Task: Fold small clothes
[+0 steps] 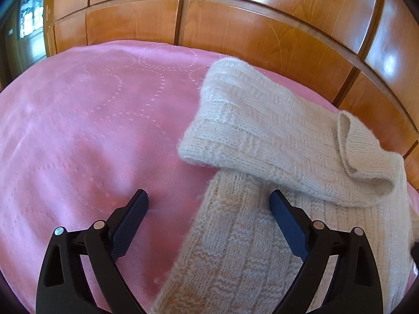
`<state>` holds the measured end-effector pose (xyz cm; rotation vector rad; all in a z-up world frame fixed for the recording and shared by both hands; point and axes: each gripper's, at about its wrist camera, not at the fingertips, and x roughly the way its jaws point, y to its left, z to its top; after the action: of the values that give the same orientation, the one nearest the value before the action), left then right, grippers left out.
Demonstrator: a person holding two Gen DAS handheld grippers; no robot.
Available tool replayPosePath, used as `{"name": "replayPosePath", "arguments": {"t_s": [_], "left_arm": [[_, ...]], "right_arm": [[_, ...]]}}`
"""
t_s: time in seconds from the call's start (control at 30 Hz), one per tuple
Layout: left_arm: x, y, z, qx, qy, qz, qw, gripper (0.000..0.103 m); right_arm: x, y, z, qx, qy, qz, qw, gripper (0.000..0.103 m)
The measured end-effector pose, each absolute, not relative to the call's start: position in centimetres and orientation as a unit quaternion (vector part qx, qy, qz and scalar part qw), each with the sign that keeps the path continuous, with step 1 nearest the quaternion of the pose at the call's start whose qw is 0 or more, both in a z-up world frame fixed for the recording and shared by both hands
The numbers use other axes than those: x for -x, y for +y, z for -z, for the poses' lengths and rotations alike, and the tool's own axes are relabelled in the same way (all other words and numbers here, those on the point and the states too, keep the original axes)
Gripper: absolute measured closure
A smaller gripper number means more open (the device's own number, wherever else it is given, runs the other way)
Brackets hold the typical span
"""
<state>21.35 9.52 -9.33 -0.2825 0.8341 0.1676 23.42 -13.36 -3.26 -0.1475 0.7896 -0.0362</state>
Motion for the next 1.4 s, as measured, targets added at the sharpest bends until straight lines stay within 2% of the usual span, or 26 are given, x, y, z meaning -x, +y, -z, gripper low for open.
{"name": "replayPosePath", "arguments": {"t_s": [0.3, 0.47, 0.53, 0.6, 0.67, 0.97, 1.4], "left_arm": [[-21.1, 9.3, 9.9, 0.131, 0.397, -0.083, 0.905, 0.01], [-21.0, 9.4, 10.0, 0.133, 0.395, -0.082, 0.905, 0.009], [-21.0, 9.4, 10.0, 0.132, 0.395, -0.083, 0.905, 0.009], [-21.1, 9.3, 9.9, 0.131, 0.395, -0.083, 0.906, 0.009], [-21.1, 9.3, 10.0, 0.131, 0.395, -0.083, 0.906, 0.009], [-21.1, 9.3, 10.0, 0.131, 0.395, -0.084, 0.905, 0.009], [-21.2, 9.4, 10.0, 0.131, 0.397, -0.085, 0.904, 0.008]], "right_arm": [[-31.9, -8.4, 6.2, 0.135, 0.41, 0.04, 0.901, 0.002], [-33.3, -14.5, 5.4, -0.018, 0.405, 0.101, 0.908, 0.002], [-33.1, -18.7, 6.7, -0.11, 0.428, 0.129, 0.888, 0.002], [-32.6, -21.5, 8.2, -0.155, 0.449, 0.15, 0.867, 0.002], [-31.0, -23.6, 8.6, -0.202, 0.415, 0.126, 0.878, 0.002], [-27.2, -22.6, 8.2, -0.134, 0.426, 0.134, 0.885, 0.002], [-17.8, -26.0, 8.0, -0.164, 0.406, 0.1, 0.893, 0.002]]}}
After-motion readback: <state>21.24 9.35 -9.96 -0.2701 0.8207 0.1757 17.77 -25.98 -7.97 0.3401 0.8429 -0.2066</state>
